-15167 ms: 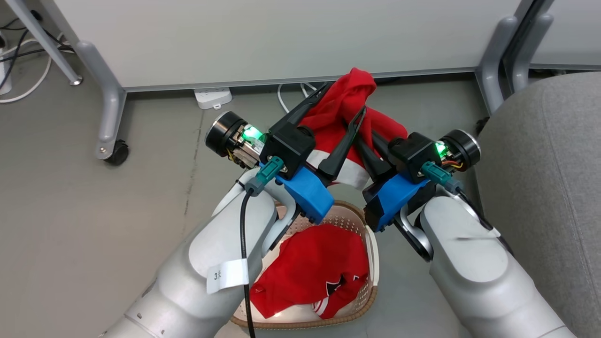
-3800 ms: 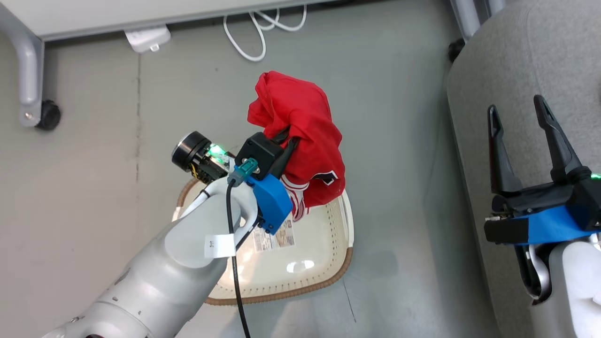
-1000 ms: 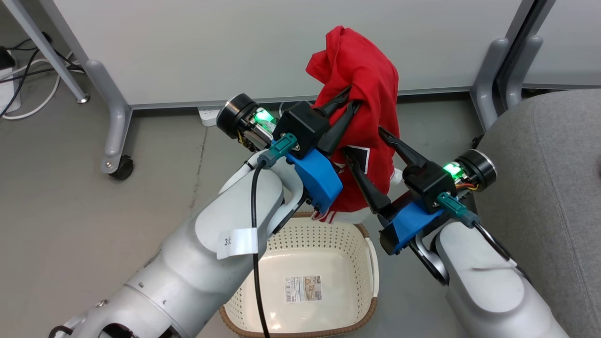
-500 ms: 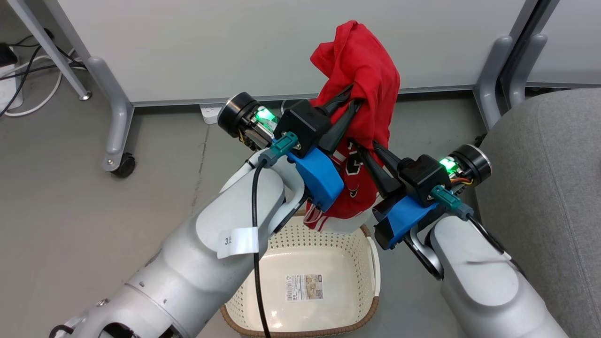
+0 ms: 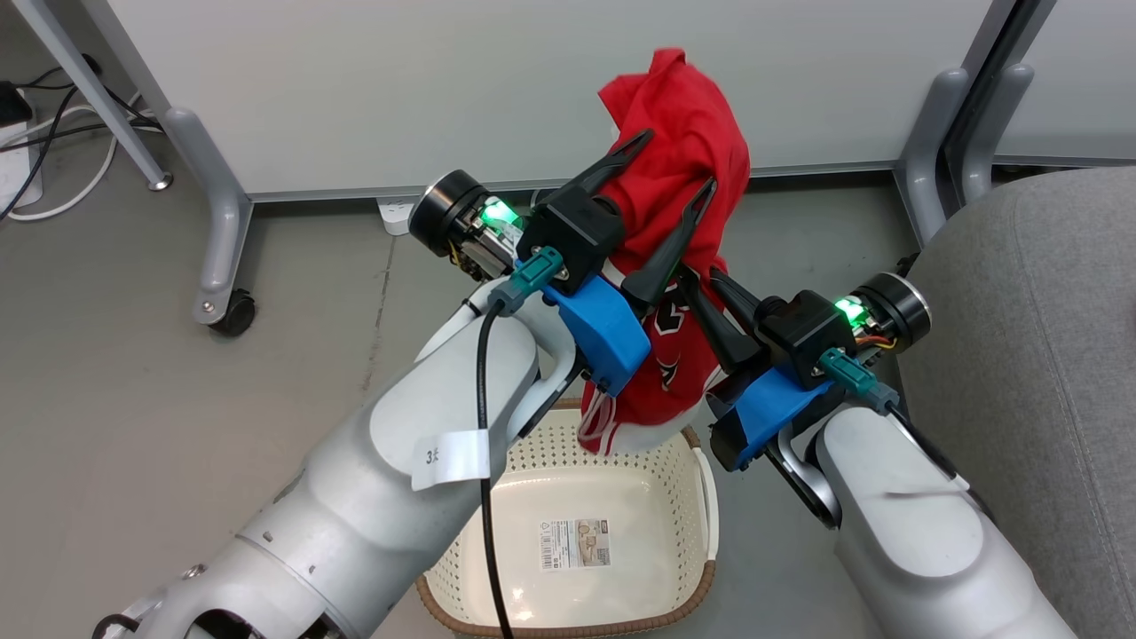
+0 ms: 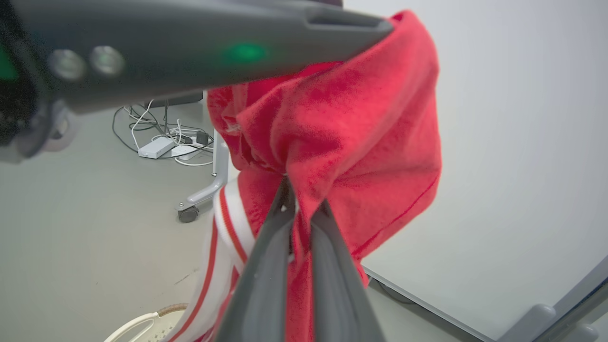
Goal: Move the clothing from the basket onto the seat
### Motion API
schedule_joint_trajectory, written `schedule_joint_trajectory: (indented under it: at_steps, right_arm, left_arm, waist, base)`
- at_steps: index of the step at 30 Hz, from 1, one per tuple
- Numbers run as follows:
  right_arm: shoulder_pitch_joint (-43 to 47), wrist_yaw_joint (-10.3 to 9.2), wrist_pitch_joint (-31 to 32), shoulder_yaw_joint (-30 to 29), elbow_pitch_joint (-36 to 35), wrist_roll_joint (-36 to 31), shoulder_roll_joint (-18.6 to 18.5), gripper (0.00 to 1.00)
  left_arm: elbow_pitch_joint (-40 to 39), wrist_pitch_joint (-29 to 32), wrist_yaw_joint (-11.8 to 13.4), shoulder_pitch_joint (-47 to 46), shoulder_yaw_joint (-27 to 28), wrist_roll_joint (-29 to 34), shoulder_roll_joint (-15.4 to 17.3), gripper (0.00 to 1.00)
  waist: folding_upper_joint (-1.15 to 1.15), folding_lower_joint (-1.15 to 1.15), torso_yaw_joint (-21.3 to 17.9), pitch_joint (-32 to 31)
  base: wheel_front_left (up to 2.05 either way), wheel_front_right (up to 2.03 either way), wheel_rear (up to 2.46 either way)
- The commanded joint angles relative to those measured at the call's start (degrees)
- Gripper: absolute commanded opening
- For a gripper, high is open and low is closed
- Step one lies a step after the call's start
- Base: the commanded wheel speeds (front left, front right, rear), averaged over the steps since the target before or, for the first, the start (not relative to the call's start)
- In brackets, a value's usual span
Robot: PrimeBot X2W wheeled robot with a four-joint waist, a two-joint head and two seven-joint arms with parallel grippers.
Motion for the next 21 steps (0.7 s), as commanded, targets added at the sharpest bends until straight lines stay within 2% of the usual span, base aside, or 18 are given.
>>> schedule_joint_trajectory:
  at_steps: [1, 11, 21]
  right_arm:
    - [0.33, 0.01, -0.19, -0.11, 0.05, 0.19, -0.2, 0.0]
    - [1.14, 0.01, -0.19, -0.82, -0.27, 0.72, -0.24, 0.0]
    - [1.93, 0.01, -0.19, -5.78, -2.11, 1.02, -0.77, 0.0]
  left_arm:
    - [-0.1, -0.29, 0.33, -0.18, 0.34, 0.37, -0.06, 1.0]
    - [-0.22, -0.29, 0.16, 0.61, 0.93, 1.08, -0.06, 1.0]
    - [-0.43, -0.28, -0.06, 1.51, 0.86, 2.04, -0.01, 1.0]
  waist:
    - [0.0, 0.0, -0.03, -0.03]
    - [0.0, 0.0, -0.65, 0.14]
    - [0.0, 0.0, -3.39, 1.54]
  base:
    - [0.0, 0.0, 0.0]
    - [0.0, 0.0, 0.0]
    - [0.0, 0.0, 0.0]
